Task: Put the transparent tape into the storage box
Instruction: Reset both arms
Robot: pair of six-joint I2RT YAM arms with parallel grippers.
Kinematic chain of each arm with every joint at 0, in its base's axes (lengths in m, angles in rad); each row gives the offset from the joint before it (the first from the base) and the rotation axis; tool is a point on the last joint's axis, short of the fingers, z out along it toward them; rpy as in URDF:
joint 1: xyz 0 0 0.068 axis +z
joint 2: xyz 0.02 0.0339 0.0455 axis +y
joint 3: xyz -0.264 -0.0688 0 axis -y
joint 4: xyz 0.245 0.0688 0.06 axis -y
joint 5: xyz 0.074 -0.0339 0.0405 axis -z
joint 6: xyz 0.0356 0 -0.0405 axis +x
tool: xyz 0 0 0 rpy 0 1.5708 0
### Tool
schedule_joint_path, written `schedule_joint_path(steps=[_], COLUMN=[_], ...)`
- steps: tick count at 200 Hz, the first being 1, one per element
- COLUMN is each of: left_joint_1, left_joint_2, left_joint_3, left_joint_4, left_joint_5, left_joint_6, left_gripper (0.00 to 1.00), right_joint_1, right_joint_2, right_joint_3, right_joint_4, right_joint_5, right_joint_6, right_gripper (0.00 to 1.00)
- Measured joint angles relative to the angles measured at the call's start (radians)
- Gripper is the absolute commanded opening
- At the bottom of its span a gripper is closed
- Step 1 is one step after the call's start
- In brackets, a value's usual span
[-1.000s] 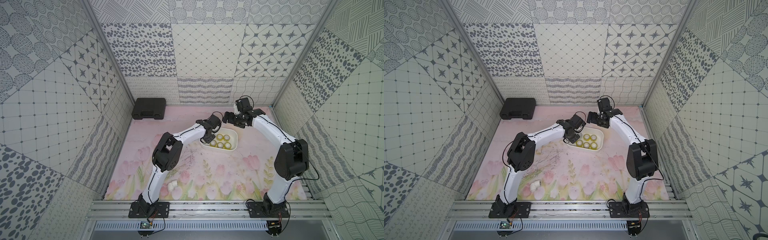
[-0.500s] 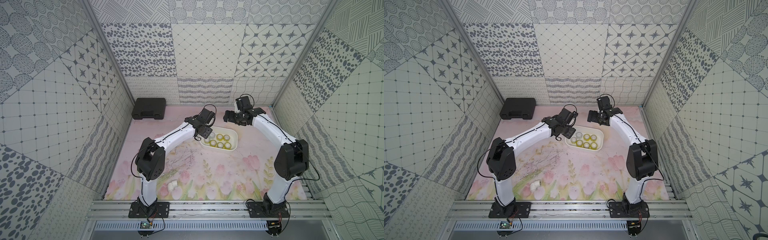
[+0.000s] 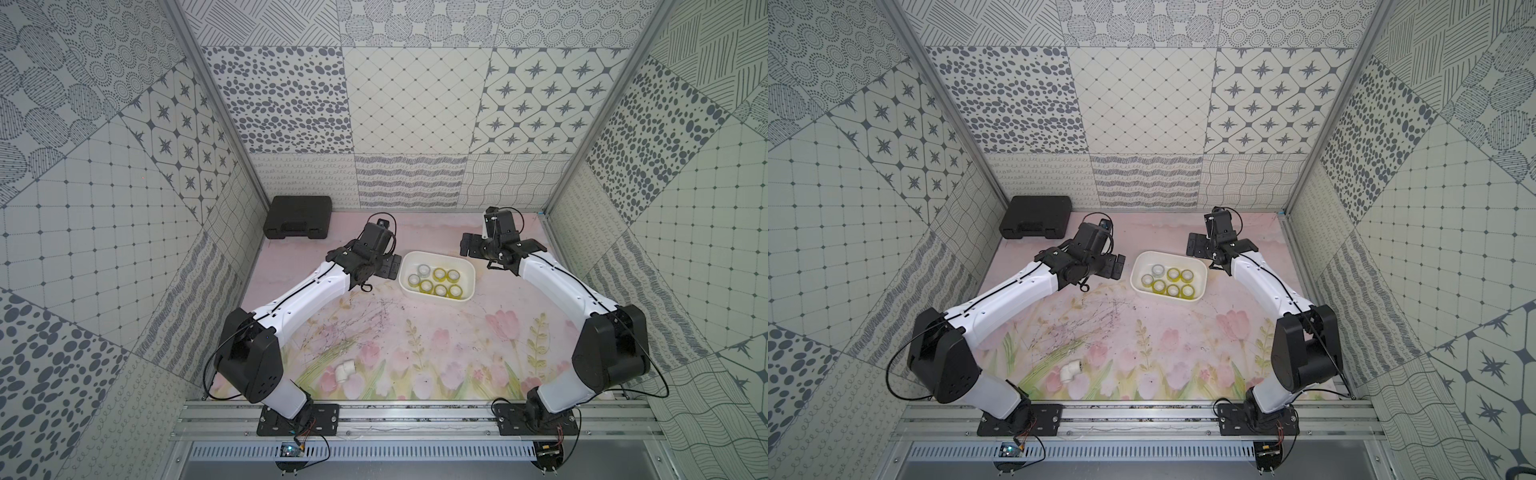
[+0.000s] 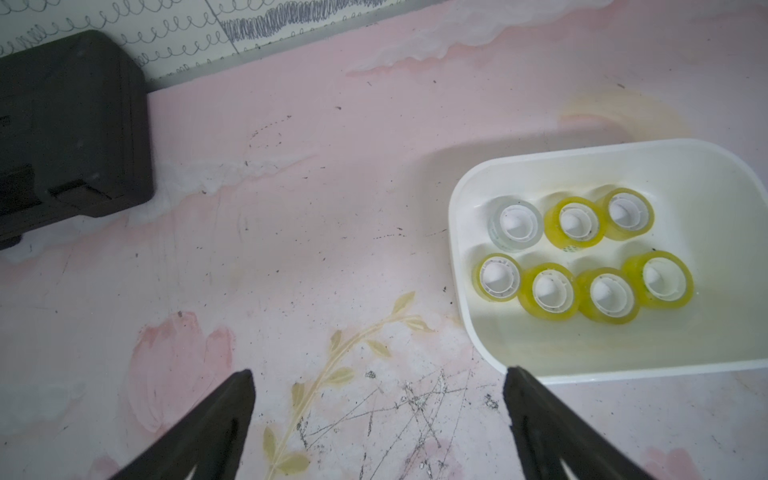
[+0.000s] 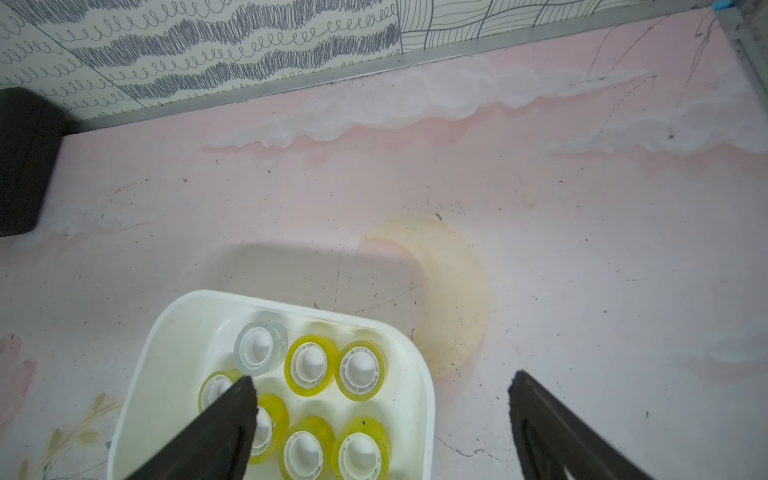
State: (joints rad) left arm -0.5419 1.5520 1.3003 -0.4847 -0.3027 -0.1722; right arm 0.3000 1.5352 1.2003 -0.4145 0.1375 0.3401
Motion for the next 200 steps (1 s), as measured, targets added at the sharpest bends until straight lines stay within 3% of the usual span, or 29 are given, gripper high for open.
schedule_joint_path(steps=[22,73,142,200], left_joint_1=[0.019,0.087,0.213,0.343], left_joint_2=[-0.061,-0.166,-0.213,-0.231], left_joint_3=[-0.076,-0.239,-0.416,-0.581], left_joint_4=[0.031,0.116,0.249,0.413], left_joint_5=[-0.025,-0.076,-0.111,-0.102], left_joint_6=[-0.037,-0.085,-0.081,-0.069], left_gripper=[0.99,0.99,0.99,0.99], right_joint_1=[-0.014,-0.078,-0.169,-0.260], right_joint_2=[-0.069,-0.076,-0.093,-0.131], right_joint_3=[-0.130,-0.169,-0.358,-0.566], right_joint_4=[0.092,0.175,0.358,0.624], right_joint_5=[0.011,0.027,0.022,0.039], right_joint_6=[-0.019,-0.039,-0.132,-0.222], right_gripper=[0.96,0.97,0.97,0.97])
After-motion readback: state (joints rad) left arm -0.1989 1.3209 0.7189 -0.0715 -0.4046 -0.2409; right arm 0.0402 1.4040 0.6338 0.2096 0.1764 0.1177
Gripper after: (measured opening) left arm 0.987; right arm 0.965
